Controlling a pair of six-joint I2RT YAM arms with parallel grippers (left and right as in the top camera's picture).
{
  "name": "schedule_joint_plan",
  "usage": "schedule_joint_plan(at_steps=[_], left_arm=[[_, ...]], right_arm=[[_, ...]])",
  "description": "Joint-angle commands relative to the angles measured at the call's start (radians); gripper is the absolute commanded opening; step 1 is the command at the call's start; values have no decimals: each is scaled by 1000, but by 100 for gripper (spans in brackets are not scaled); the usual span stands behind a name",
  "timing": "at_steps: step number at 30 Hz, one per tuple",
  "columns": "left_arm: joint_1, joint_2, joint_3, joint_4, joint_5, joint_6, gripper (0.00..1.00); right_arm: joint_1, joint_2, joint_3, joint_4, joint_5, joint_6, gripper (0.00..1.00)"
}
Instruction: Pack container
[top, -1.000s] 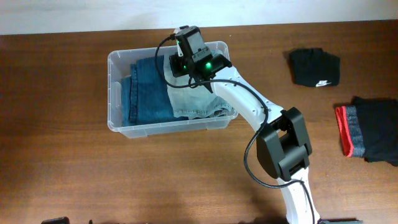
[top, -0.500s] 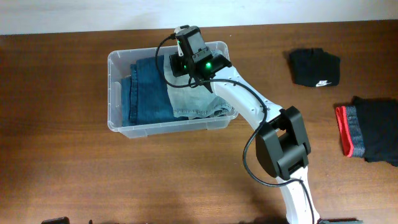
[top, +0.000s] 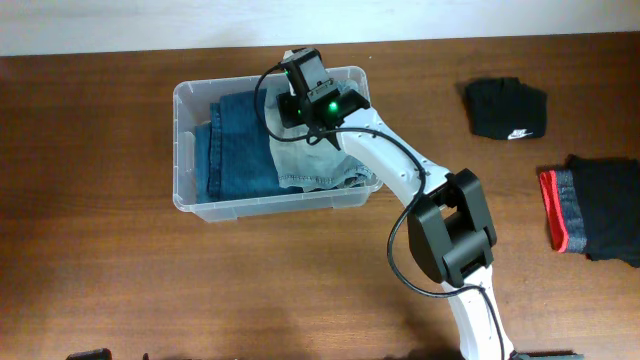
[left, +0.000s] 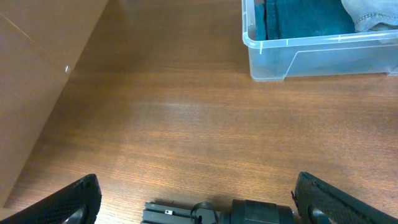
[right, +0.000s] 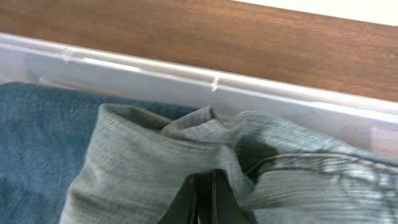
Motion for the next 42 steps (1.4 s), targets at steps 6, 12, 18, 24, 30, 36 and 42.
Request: schedule_joint_plan(at_steps=[6, 12, 18, 24, 30, 36, 42], left_arm=[[-5, -2, -2, 0, -17, 1, 99], [-5, -2, -2, 0, -17, 1, 99], [-5, -2, -2, 0, -17, 1, 99], [-5, -2, -2, 0, -17, 1, 99], [-5, -2, -2, 0, -17, 1, 100], [-5, -2, -2, 0, -17, 1, 99], [-5, -2, -2, 0, -17, 1, 99]], right_arm=[[-57, 27, 1, 3, 56, 2, 4], [-61, 69, -4, -51, 56, 2, 4], [-61, 34, 14, -39, 61, -37, 4], [-61, -81, 51, -61, 226, -78, 4], [-61, -175, 56, -205, 284, -77, 6], [-61, -168, 50, -419, 216, -35, 6], [-61, -147, 26, -521, 70, -35, 4]])
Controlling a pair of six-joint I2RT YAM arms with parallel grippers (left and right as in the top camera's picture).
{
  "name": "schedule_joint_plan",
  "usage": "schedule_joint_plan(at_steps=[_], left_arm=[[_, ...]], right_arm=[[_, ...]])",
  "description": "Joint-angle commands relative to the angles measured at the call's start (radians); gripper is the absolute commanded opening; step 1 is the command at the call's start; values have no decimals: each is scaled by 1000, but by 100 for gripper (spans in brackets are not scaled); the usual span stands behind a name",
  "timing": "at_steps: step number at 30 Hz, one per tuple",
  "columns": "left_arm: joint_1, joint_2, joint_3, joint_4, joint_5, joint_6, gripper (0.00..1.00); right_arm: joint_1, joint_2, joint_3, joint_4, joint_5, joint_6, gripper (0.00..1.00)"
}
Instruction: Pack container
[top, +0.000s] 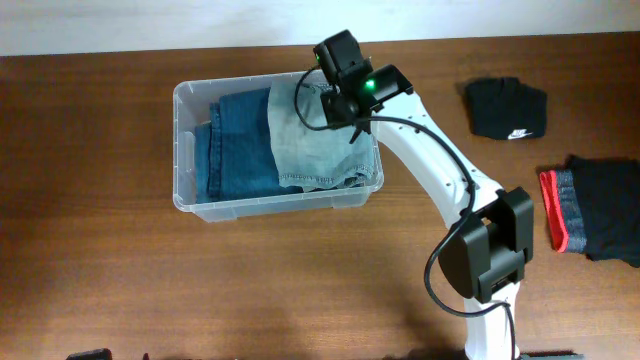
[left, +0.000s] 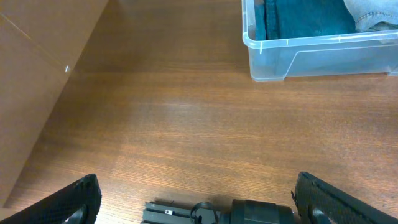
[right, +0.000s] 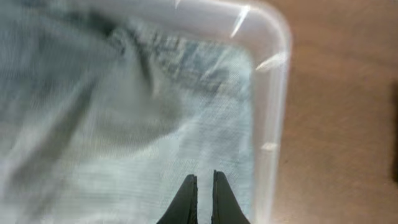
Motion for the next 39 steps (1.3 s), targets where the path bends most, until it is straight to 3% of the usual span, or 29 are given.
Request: schedule_joint_plan(at_steps=[1, 12, 24, 35, 39], left_arm=[[-5, -2, -2, 0, -17, 1, 99], [-5, -2, -2, 0, -17, 1, 100], [-5, -2, -2, 0, -17, 1, 100], [-5, -2, -2, 0, -17, 1, 99], [-5, -2, -2, 0, -17, 1, 99]], right_arm=[[-2, 22, -14, -28, -90, 14, 4], [-2, 26, -42, -227, -129, 82, 4], [-1, 26, -232, -115, -158, 108, 4], [-2, -37, 18, -89, -146, 99, 4], [-2, -37, 87, 28, -146, 99, 6]])
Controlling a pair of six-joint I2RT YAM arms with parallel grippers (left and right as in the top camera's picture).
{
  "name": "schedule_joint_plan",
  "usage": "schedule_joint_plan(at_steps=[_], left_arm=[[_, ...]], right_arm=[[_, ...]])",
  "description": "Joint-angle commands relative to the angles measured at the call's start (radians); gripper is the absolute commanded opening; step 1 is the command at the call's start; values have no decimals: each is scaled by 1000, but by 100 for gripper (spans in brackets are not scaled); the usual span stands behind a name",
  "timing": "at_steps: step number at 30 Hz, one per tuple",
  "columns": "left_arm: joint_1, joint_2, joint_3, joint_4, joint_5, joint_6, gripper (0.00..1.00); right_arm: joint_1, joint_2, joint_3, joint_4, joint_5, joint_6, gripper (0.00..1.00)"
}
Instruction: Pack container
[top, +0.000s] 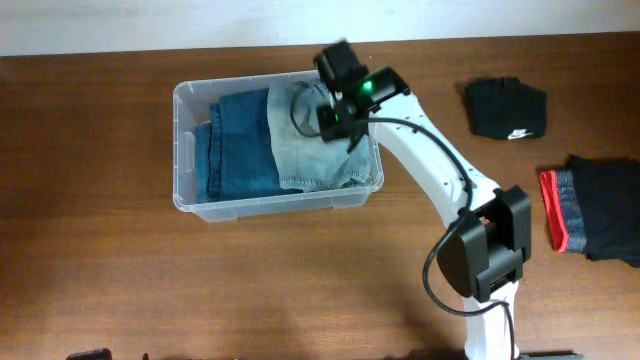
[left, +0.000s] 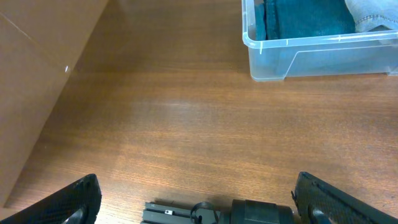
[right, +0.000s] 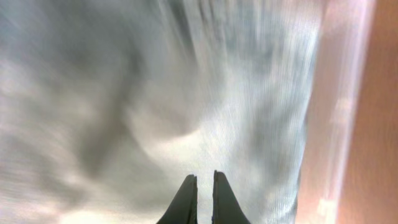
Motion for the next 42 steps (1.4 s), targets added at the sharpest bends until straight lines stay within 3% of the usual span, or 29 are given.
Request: schedule_joint_plan(at_steps=[1, 7, 24, 32, 42], left_arm=[[-5, -2, -2, 0, -17, 1, 99], [-5, -2, -2, 0, -17, 1, 99], [-5, -2, -2, 0, -17, 1, 100], [-5, -2, -2, 0, -17, 1, 99], [-5, -2, -2, 0, -17, 1, 99]], right_arm=[[-3, -39, 44, 74, 5, 2, 8], [-3, 24, 32, 189, 7, 2, 8], [-107, 245, 32, 169, 76, 6, 4], [-90, 204, 55, 127, 76, -14, 4], [-35, 4, 183, -85, 34, -17, 5]])
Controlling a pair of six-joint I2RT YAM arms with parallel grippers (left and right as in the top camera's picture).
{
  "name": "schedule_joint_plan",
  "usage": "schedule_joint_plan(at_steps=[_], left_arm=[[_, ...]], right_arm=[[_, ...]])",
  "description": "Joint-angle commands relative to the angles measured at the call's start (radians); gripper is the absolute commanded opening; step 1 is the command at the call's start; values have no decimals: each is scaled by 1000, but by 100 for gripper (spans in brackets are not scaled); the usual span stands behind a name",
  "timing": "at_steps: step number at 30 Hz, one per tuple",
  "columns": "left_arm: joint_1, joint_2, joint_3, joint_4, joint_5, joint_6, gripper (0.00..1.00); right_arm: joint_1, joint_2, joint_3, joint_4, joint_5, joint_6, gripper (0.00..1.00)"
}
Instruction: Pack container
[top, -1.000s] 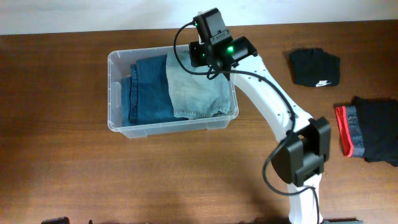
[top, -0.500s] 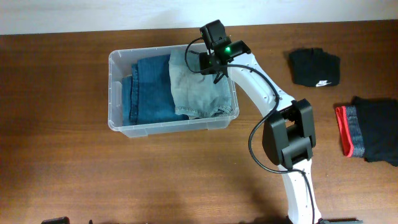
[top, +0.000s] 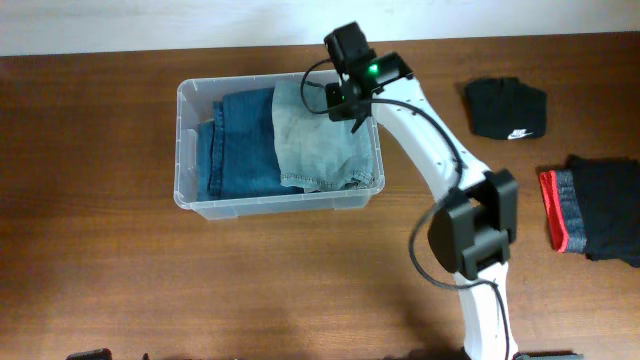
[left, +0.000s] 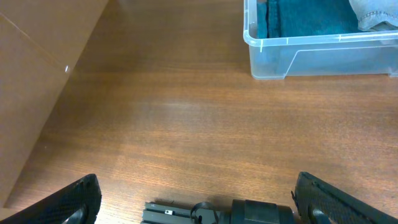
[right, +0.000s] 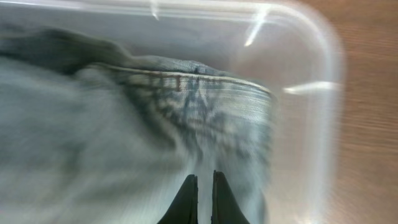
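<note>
A clear plastic bin (top: 180, 150) holds folded dark blue jeans (top: 235, 145) on its left and pale grey-blue jeans (top: 320, 145) on its right. My right gripper (top: 340, 103) hangs over the bin's far right corner. In the right wrist view it (right: 203, 180) is shut just above the pale jeans' waistband (right: 186, 81), with nothing seen between its fingers. My left gripper (left: 199, 190) rests low over bare table, its fingers (left: 74, 199) wide open, well short of the bin (left: 267, 43).
A black garment with a white logo (top: 507, 108) lies on the table at the far right. Black shorts with a red band (top: 595, 208) lie at the right edge. A brown panel (left: 31, 81) stands at the left in the left wrist view.
My right gripper has moved from over the middle right of the pale jeans to the bin's far right corner. The bin sits slightly further right. The left arm is unchanged.
First my right gripper was shut low on the bunched pale jeans at the bin's far wall. Then the jeans lay spread to the far wall, with the gripper at the far right corner. It then stood over the jeans, and now is back at that corner.
</note>
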Motion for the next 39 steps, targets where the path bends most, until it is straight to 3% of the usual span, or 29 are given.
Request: schedule_joint_plan(at_steps=[1, 6, 24, 39], left_arm=[[-5, -2, -2, 0, -17, 1, 99], [-5, -2, -2, 0, -17, 1, 100], [-5, -2, -2, 0, -17, 1, 99], [-5, -2, -2, 0, -17, 1, 99]], right_arm=[[34, -142, 61, -50, -39, -9, 4], [81, -159, 58, -115, -203, -47, 4], [206, 39, -76, -112, -203, -50, 4], [225, -34, 35, -92, -202, -50, 4]])
